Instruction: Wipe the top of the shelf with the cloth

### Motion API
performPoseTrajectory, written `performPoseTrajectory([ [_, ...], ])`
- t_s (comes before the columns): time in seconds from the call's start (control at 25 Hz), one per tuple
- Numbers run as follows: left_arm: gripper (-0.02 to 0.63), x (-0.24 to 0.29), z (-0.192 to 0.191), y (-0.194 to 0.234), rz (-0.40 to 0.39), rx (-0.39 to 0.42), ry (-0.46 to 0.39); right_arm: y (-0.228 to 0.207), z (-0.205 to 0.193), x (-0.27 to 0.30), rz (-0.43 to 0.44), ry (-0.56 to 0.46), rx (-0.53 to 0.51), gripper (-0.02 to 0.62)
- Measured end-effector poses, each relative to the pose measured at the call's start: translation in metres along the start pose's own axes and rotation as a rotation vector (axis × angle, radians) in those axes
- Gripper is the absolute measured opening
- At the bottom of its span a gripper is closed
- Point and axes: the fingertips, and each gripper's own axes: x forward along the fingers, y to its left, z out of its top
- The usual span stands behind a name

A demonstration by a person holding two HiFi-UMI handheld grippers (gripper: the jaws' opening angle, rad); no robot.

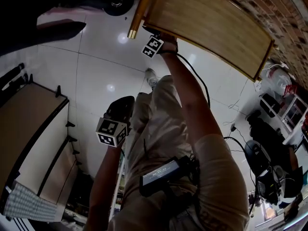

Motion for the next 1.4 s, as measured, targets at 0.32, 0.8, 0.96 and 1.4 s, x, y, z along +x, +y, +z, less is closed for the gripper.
performPoseTrajectory([
  [0.32, 0.003, 0.034, 0.006, -0.022, -0.039, 0.049, -0.011, -0.002, -0.053, -0.006, 0.034, -0.042, 0.063, 0.084],
  [0.8, 0.003, 0.059, 0.028, -0.055, -0.123, 0.154, 0.030, -0.015, -0.278, -0.040, -0.015, 0.192, 0.153, 0.086],
  [0.96, 0.004, 0.071, 0.032, -0.059, -0.143, 0.195, 0.047, -0.018, -0.354, -0.056, -0.044, 0.260, 0.185, 0.086],
  [1.4, 0.003, 0.102, 0.021, -0.053, -0.171, 0.234, 0.076, -0.020, -0.520, -0.096, -0.129, 0.500, 0.371, 0.084],
])
